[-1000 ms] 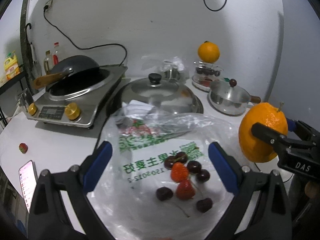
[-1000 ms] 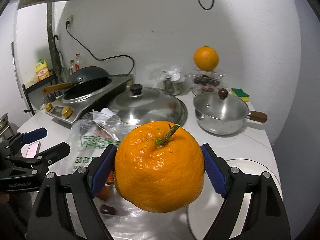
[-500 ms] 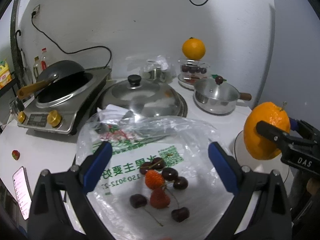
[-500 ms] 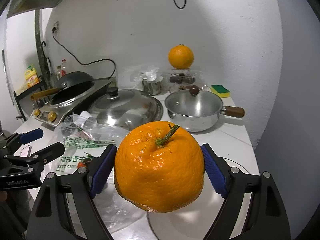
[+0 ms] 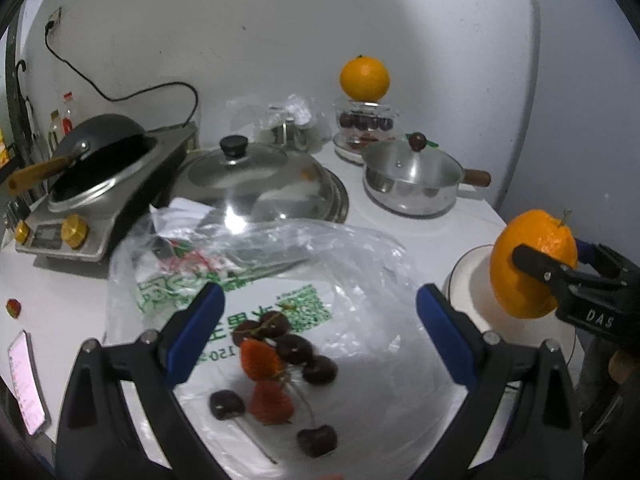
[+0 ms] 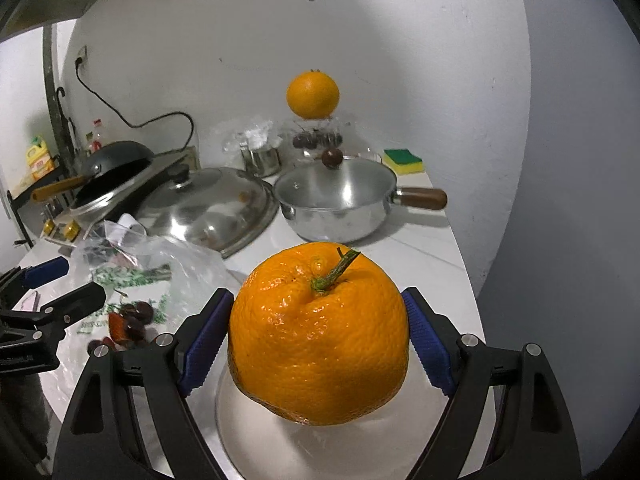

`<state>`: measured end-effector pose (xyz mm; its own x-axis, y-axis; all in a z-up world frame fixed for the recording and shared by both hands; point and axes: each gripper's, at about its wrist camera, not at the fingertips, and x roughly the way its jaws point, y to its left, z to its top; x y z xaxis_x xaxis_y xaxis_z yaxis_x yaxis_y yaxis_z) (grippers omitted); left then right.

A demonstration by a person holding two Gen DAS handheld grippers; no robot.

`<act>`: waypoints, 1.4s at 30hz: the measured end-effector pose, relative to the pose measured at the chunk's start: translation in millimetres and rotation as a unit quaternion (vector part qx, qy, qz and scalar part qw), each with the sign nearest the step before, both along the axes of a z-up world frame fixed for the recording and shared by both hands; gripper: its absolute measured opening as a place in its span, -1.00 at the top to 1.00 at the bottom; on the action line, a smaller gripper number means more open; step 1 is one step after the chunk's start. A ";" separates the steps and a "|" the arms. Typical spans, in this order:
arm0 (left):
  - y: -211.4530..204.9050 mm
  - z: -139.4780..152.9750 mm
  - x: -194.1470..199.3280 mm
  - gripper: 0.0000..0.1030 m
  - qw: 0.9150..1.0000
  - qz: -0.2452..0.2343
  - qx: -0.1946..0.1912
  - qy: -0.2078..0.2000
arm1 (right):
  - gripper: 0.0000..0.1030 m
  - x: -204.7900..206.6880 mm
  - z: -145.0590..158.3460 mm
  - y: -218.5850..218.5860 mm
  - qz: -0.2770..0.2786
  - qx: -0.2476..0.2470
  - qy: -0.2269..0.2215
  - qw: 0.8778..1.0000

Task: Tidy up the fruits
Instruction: 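Lift the orange with the right gripper and carry it over the white plate, then lower the orange onto the white plate and open the right gripper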

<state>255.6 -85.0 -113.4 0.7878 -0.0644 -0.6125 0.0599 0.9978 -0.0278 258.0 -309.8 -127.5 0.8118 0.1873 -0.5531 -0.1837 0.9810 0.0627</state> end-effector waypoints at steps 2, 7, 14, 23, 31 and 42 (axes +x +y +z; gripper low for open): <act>-3.6 -4.3 3.1 -0.90 1.000 -0.002 -0.002 0.005 | -0.68 2.8 -4.7 -2.5 0.000 -0.002 0.007 1.000; -14.9 -10.6 11.3 -0.90 1.000 -0.014 -0.002 0.013 | -0.68 10.6 -12.7 -8.5 -0.004 -0.003 0.016 1.000; -26.2 -17.9 24.6 -0.90 0.999 -0.029 -0.004 0.025 | -0.68 21.5 -19.6 -15.9 -0.015 -0.004 0.026 1.000; -26.7 -22.9 33.7 -0.90 0.999 -0.031 -0.005 0.034 | -0.69 30.2 -23.8 -18.0 -0.023 -0.003 0.036 0.999; -26.7 -25.1 33.7 -0.90 0.999 -0.035 -0.001 0.038 | -0.74 34.0 -24.3 -16.4 -0.030 -0.005 0.042 0.999; -20.3 -21.3 22.3 -0.90 0.999 -0.028 0.003 0.031 | -0.76 31.7 -25.5 -15.9 -0.039 -0.001 0.031 0.999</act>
<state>277.9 -105.4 -134.7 0.7441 -0.1036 -0.6599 0.1143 0.9931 -0.0271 289.7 -325.6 -153.0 0.7879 0.1241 -0.6032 -0.1025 0.9922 0.0702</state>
